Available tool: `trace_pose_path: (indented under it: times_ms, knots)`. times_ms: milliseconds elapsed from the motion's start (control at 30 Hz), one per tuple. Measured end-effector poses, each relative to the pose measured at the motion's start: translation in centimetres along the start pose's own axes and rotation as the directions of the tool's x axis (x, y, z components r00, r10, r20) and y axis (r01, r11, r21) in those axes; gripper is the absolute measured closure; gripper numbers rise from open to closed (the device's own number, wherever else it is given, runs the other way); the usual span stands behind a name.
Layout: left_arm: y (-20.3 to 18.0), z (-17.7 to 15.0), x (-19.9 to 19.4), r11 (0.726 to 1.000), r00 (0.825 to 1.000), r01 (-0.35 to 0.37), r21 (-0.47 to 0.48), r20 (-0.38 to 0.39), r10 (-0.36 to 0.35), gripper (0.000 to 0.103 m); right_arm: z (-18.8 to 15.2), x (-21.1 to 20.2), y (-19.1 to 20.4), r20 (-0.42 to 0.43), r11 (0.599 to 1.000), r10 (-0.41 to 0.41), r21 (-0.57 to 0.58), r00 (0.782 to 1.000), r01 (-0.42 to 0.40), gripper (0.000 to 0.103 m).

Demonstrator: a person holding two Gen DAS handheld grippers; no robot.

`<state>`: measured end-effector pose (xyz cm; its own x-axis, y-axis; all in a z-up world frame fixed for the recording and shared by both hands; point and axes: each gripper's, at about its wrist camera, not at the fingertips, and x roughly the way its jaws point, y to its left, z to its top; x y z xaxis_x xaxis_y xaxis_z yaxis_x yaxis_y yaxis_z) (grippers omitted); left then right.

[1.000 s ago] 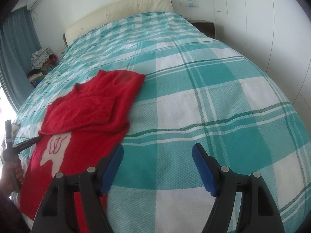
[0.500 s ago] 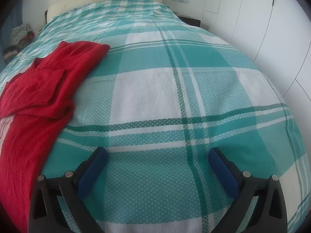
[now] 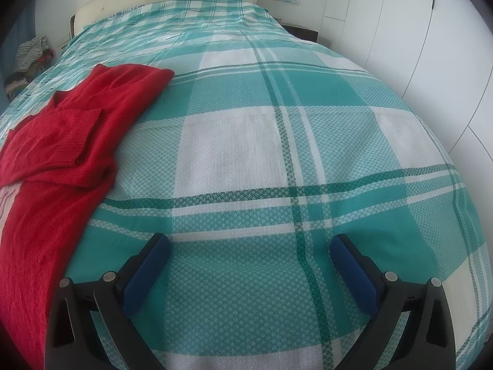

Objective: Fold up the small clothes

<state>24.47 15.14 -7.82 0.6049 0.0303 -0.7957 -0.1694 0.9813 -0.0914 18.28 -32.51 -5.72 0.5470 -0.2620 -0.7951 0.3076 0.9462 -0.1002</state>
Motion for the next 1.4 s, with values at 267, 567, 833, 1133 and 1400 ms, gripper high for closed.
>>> trace_pose_path:
  times_ms: [267,567,833,1133,1400]
  knots:
    - [-0.04,0.06,0.09,1.0,1.0,-0.007,0.002,0.004,0.007,0.0,0.04,0.01,-0.01,0.0,1.0,0.0,0.0,1.0,0.0,0.0]
    - [-0.05,0.09,0.15,1.0,1.0,-0.006,0.002,0.004,0.006,0.0,0.03,0.01,0.0,0.0,1.0,0.0,0.0,1.0,0.0,0.0]
    - [-0.07,0.07,0.15,1.0,1.0,-0.007,0.002,0.005,0.007,0.0,0.05,0.0,0.0,-0.001,1.0,0.0,0.0,1.0,0.0,0.0]
    - [-0.08,0.05,0.15,1.0,1.0,-0.006,0.002,0.005,0.006,0.0,0.07,0.01,-0.02,-0.001,1.0,0.0,0.001,1.0,0.0,0.0]
    - [-0.09,0.04,0.15,1.0,1.0,-0.007,0.003,0.005,0.007,0.0,0.06,0.0,-0.02,-0.001,1.0,0.0,0.0,1.0,0.0,0.0]
